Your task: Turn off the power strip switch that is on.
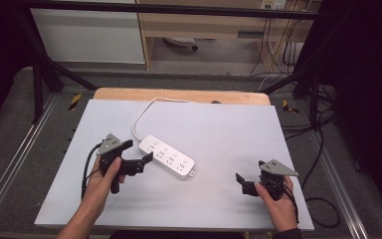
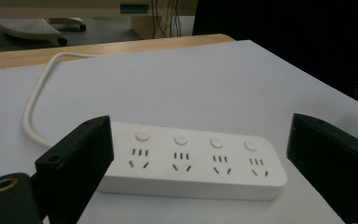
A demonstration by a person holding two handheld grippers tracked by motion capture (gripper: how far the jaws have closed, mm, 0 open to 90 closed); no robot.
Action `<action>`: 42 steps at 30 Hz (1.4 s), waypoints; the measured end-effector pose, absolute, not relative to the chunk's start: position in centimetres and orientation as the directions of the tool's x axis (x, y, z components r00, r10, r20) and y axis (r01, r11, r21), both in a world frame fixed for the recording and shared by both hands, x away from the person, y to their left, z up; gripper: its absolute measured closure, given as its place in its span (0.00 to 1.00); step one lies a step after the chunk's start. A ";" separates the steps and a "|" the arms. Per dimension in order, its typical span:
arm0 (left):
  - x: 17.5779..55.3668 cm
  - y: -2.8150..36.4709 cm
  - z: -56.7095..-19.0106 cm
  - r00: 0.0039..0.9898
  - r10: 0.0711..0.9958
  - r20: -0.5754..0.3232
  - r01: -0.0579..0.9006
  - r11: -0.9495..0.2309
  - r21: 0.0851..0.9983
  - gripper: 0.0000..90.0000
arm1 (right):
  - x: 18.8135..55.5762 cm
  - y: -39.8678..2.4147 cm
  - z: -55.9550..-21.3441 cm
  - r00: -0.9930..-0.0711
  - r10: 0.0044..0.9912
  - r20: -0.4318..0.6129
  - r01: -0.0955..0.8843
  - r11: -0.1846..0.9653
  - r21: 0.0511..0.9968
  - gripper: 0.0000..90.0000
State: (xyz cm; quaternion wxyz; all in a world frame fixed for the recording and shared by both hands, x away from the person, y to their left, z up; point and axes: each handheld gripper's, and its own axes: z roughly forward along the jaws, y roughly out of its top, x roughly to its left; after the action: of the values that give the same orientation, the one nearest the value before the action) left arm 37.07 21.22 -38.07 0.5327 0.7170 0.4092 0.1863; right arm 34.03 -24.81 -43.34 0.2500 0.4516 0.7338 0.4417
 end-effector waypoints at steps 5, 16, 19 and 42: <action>35.9 23.4 -38.1 0.545 0.823 -0.157 0.373 -0.070 0.925 0.11 | 34.0 -24.8 -43.4 -0.468 0.883 0.029 0.443 0.206 0.873 0.03; 34.0 27.4 -38.7 0.502 0.852 -0.149 0.349 -0.042 0.936 0.10 | 34.1 -24.7 -43.4 -0.462 0.887 0.028 0.445 0.204 0.872 0.03; 33.6 28.4 -39.1 0.487 0.861 -0.145 0.348 -0.039 0.937 0.10 | 34.0 -24.8 -43.4 -0.460 0.887 0.028 0.444 0.203 0.873 0.03; 31.7 32.0 -41.9 0.429 0.893 -0.135 0.367 -0.036 0.929 0.10 | 34.7 -25.7 -44.6 -0.383 0.924 -0.002 0.497 0.208 0.842 0.04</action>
State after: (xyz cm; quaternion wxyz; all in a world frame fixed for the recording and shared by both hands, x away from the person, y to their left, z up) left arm 31.72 32.01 -41.94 0.5121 0.6724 0.4687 0.2567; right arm 34.71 -25.67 -44.63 0.2672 0.4868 0.7297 0.3989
